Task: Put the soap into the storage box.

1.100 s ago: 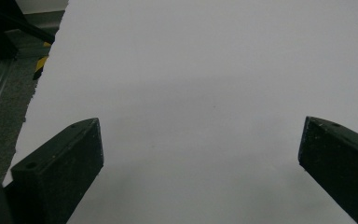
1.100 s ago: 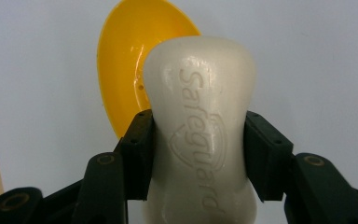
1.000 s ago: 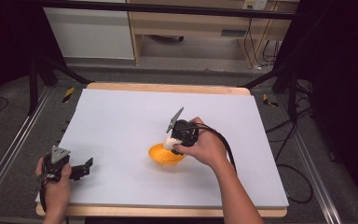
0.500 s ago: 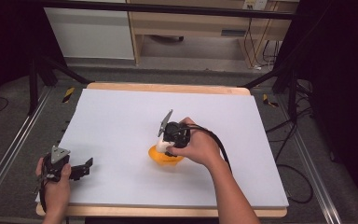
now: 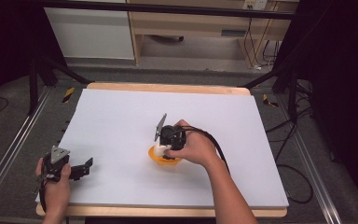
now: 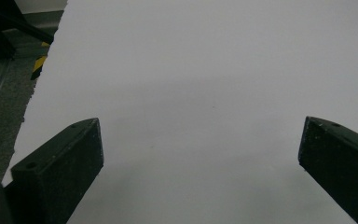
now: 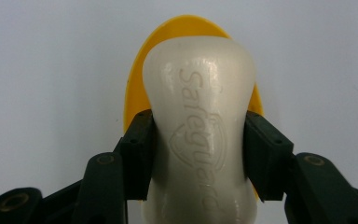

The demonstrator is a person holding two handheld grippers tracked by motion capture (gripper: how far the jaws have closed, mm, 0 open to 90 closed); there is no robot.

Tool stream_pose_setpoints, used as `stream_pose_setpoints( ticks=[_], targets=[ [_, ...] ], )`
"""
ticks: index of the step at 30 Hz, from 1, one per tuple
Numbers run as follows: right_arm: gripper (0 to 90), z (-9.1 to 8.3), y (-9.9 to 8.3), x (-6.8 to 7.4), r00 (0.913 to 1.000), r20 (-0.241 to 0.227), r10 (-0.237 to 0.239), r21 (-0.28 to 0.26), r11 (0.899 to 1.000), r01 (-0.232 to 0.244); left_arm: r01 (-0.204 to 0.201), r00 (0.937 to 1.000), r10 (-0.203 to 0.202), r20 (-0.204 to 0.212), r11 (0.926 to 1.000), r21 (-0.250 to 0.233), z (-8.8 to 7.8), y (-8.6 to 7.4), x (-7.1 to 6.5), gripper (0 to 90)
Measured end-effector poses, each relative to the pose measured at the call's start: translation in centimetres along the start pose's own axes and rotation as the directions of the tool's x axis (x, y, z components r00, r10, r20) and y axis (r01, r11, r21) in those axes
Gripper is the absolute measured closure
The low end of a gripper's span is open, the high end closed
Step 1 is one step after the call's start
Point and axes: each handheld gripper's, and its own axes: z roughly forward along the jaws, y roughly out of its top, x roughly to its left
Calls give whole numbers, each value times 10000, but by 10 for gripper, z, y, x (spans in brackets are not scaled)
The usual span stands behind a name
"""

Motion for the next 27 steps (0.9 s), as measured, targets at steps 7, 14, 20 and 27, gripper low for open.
stream_pose_setpoints(
  ticks=[7, 14, 20, 27],
  targets=[
    [493, 4, -1, -2, 10000, -62, 26, 114, 9999, -25, 1, 10000, -1, 12, 10000, -1, 0, 0, 0, 0],
    [484, 8, -4, -5, 9997, -133, 194, -2, 9998, -194, 6, 10000, -6, 19, 10000, -22, 0, 0, 0, 0],
    [404, -4, -9, -7, 9978, -171, 641, -719, 9953, -651, -5, 10000, 5, 6, 10000, -12, 0, 0, 0, 0],
    [372, -19, -24, -8, 9922, 140, 1237, -915, 9883, -1219, -25, 10000, 25, -1, 10000, -2, 0, 0, 0, 0]
  ],
)
